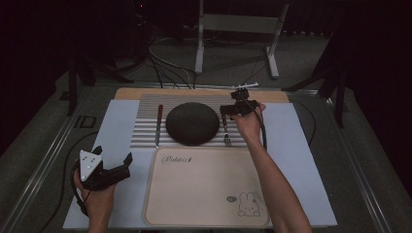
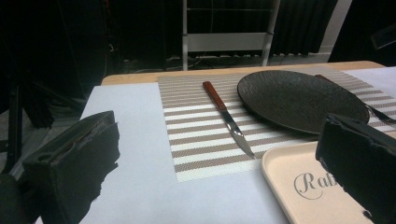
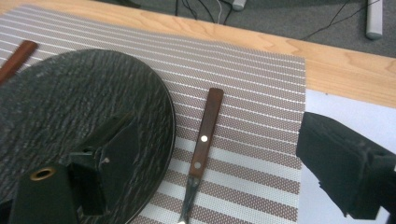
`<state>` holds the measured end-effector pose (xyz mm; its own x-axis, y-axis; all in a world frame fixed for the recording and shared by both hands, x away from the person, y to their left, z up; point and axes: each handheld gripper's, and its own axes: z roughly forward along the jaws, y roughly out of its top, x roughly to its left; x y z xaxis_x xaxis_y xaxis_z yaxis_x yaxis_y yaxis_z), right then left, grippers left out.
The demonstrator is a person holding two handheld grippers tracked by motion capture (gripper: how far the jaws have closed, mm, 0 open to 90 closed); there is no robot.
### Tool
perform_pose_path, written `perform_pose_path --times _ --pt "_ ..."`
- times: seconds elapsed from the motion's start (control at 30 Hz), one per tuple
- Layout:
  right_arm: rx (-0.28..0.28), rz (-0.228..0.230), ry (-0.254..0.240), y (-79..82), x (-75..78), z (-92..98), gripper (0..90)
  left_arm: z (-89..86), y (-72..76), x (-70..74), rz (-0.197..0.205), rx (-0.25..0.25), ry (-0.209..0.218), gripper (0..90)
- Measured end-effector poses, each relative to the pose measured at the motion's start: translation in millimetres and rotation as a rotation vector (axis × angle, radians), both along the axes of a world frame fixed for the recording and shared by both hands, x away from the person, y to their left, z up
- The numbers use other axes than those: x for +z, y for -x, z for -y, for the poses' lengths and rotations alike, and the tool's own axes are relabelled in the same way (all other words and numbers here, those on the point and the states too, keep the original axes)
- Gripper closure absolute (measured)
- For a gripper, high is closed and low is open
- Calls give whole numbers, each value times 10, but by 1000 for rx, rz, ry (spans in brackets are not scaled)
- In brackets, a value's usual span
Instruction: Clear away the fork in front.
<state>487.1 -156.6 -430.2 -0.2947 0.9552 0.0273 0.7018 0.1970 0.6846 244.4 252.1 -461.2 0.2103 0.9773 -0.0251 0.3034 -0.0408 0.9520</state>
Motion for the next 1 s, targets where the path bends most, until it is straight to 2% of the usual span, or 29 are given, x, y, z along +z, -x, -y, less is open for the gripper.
perform_pose_path --times 0.37,0.77,0.9,1.0 --pt "2 -65 28 -114 -183 -89 150 -39 17 0 7 16 29 1" --pt "-5 -125 54 -190 -356 -107 172 -47 18 2 7 16 37 1" --pt "-17 -156 76 -204 -418 -120 206 -57 21 1 5 17 38 1" --pt "-20 -174 66 -222 -450 -105 241 -60 23 1 7 19 42 1"
